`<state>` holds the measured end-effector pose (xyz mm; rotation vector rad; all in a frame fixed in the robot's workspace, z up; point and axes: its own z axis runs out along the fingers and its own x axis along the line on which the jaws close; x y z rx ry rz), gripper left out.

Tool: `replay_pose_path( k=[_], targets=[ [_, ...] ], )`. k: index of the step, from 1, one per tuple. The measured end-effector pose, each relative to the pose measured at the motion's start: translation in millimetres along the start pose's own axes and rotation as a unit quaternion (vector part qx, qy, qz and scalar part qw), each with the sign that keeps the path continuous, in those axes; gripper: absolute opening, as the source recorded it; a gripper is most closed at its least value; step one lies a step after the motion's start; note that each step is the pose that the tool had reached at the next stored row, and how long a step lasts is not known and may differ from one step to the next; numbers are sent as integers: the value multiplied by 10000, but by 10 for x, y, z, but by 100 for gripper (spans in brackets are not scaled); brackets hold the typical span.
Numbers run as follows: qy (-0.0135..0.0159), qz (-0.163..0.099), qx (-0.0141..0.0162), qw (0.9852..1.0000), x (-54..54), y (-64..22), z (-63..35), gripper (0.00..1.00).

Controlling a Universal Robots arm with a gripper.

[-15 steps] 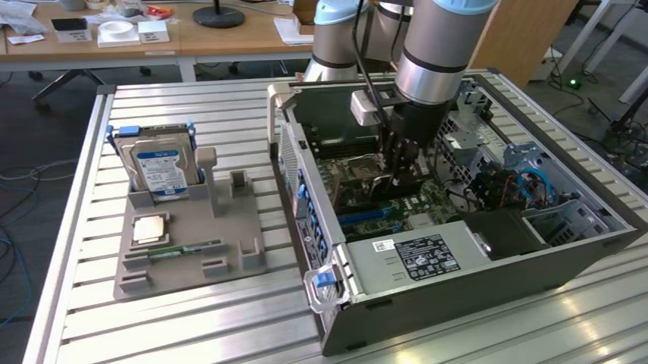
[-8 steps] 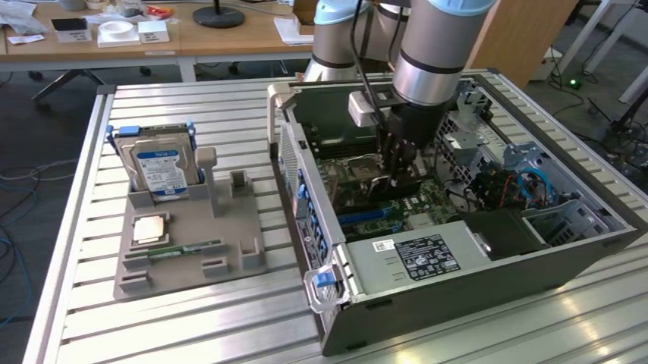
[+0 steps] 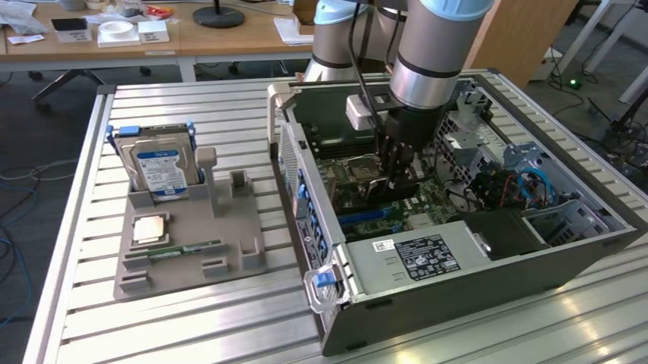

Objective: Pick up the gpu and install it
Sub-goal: 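Insert the gpu into the slot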

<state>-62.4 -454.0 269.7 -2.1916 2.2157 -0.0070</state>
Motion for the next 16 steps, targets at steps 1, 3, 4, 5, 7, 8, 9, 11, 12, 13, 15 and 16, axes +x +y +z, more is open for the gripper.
replay_pose_path(
  k=[1,3,4,5,7,8,9,11,12,13,15,16],
  targets=[
    [-1,1,1,10000,0,3,3,27],
    [-3,1,4,10000,0,14,12,27],
    [-3,1,6,10000,0,20,17,27],
    [-3,0,10,10000,0,27,23,27],
    [-3,-1,16,10000,1,39,36,27],
    [-3,-2,19,10000,1,44,41,27],
    [-4,-2,21,10000,1,49,45,27],
    [-5,-4,25,10000,1,57,56,27],
    [-5,-5,27,10000,1,61,61,27],
    [-6,-7,29,10000,1,66,67,27],
    [-7,-9,33,10000,1,75,79,27],
    [-7,-10,35,10000,2,79,85,27]
  ],
)
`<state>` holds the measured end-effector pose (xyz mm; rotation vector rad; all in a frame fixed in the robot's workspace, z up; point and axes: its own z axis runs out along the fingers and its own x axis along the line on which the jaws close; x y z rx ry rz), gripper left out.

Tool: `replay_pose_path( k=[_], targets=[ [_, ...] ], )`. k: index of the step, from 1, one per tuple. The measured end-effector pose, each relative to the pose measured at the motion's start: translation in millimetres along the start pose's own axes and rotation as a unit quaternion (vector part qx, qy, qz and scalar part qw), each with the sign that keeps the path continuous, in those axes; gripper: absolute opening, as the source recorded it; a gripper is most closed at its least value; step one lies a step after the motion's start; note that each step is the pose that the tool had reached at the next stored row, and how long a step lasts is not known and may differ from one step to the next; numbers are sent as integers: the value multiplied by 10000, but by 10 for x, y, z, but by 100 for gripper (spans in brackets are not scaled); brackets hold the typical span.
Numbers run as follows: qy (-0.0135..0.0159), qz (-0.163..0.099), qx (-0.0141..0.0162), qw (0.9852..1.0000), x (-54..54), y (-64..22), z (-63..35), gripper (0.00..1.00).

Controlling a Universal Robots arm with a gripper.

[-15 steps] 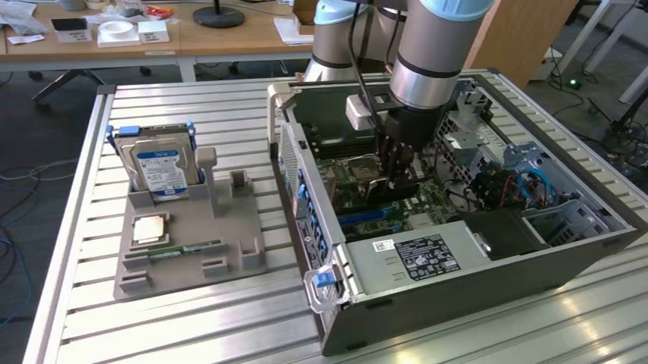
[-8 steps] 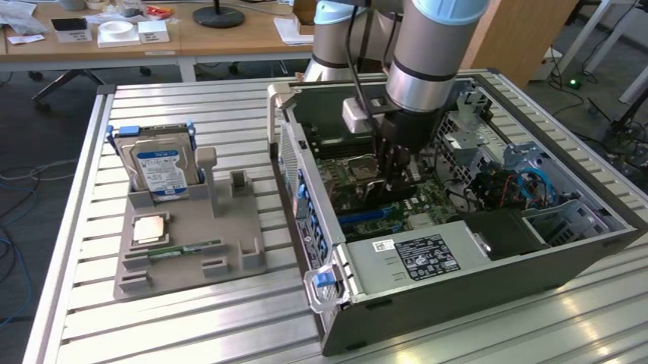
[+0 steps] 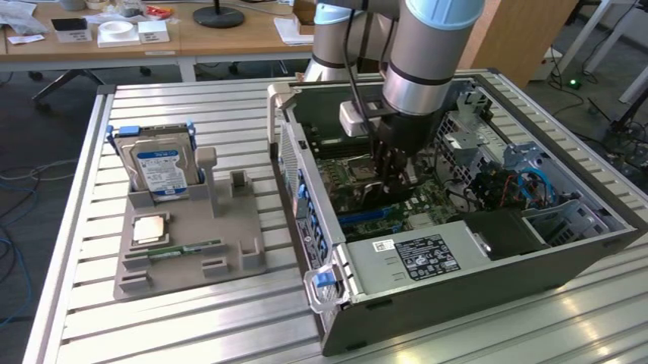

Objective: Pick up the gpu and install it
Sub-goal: 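Insert the gpu into the slot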

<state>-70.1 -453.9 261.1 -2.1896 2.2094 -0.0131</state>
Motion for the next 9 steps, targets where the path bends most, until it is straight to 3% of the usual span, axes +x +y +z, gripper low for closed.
replay_pose_path(
  k=[9],
  targets=[
    [-1,-9,7,10000,1,42,35,27]
  ],
)
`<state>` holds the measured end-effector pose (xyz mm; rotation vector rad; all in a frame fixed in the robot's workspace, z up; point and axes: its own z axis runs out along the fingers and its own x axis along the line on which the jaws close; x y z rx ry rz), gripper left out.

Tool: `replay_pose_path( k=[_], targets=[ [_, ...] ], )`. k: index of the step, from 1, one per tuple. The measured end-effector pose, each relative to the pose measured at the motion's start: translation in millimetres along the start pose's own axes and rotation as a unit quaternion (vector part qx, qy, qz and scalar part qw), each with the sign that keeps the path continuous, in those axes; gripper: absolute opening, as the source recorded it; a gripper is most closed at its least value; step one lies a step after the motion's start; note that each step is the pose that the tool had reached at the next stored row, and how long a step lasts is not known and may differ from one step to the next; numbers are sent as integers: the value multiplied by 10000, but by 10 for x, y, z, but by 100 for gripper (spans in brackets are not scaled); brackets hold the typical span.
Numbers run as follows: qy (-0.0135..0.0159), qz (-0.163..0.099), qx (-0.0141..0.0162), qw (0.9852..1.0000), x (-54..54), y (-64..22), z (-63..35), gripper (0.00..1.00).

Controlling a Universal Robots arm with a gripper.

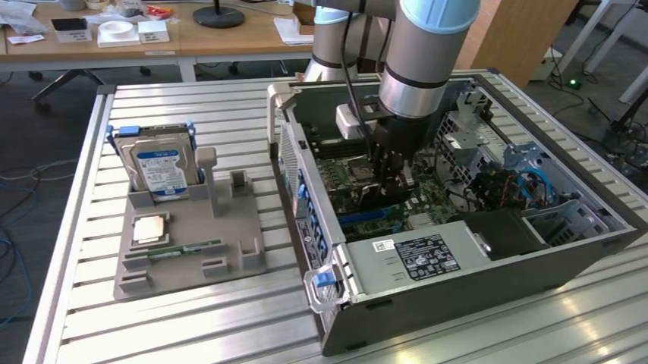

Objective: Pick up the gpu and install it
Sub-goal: 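Insert the gpu into the slot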

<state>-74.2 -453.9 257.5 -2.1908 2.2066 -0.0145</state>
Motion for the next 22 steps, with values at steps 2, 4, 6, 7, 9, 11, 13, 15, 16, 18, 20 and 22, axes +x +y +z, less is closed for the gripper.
replay_pose_path(
  k=[2,4,6,7,9,11,13,15,16,18,20,22],
  targets=[
    [1,-1,0,10000,3,2,7,27],
    [0,-2,0,10000,4,4,18,27],
    [0,-3,0,10000,5,7,26,27],
    [1,-3,-1,10000,5,10,26,27],
    [1,-3,0,10000,5,18,28,27],
    [-1,-4,0,10000,6,22,30,27],
    [0,-4,0,10000,13,24,30,27],
    [0,-3,-1,10000,20,25,29,27],
    [0,-3,0,10000,20,25,29,27],
    [0,-4,0,10000,21,26,29,27],
    [0,-3,0,10000,21,33,29,27],
    [0,-4,0,10000,21,41,29,27]
  ],
)
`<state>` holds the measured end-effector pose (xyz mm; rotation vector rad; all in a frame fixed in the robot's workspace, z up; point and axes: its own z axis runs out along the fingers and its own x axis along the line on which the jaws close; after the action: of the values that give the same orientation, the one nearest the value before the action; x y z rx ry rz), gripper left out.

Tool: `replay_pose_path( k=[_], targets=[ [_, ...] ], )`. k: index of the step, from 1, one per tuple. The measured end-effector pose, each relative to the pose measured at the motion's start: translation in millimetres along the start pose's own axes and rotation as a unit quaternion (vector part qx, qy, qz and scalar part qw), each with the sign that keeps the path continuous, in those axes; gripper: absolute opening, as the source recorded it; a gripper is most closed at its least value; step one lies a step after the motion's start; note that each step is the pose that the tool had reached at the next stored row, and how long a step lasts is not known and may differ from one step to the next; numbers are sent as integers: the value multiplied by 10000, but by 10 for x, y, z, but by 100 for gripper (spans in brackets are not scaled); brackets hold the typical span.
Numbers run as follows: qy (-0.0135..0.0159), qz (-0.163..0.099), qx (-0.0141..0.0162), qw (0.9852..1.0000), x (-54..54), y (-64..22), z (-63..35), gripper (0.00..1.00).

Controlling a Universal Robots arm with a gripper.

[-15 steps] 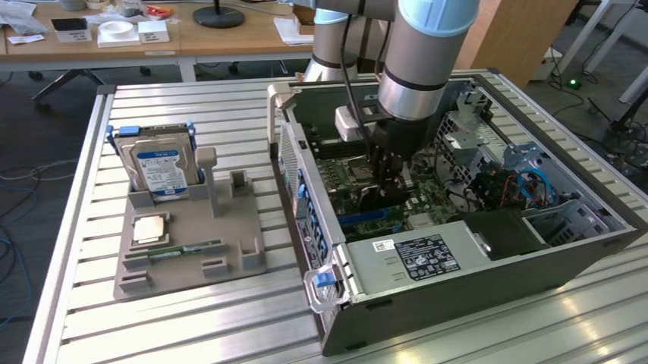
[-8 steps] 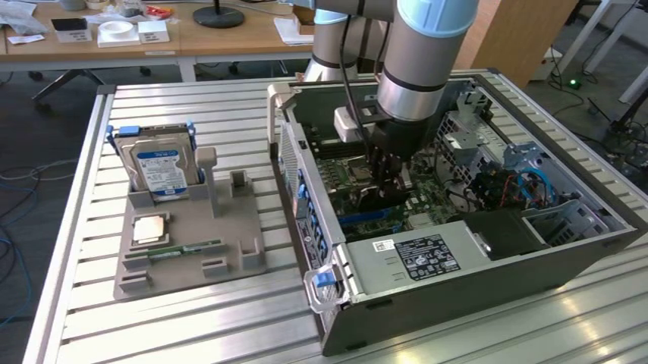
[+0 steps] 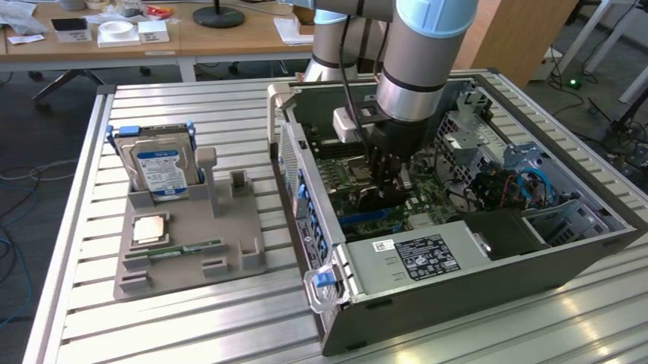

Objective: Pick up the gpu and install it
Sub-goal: 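Insert the gpu into the slot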

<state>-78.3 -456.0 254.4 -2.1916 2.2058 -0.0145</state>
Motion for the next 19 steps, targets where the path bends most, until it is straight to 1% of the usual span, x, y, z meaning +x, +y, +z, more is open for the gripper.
replay_pose_path(
  k=[19],
  targets=[
    [0,-1,0,10000,1,34,0,27]
  ],
)
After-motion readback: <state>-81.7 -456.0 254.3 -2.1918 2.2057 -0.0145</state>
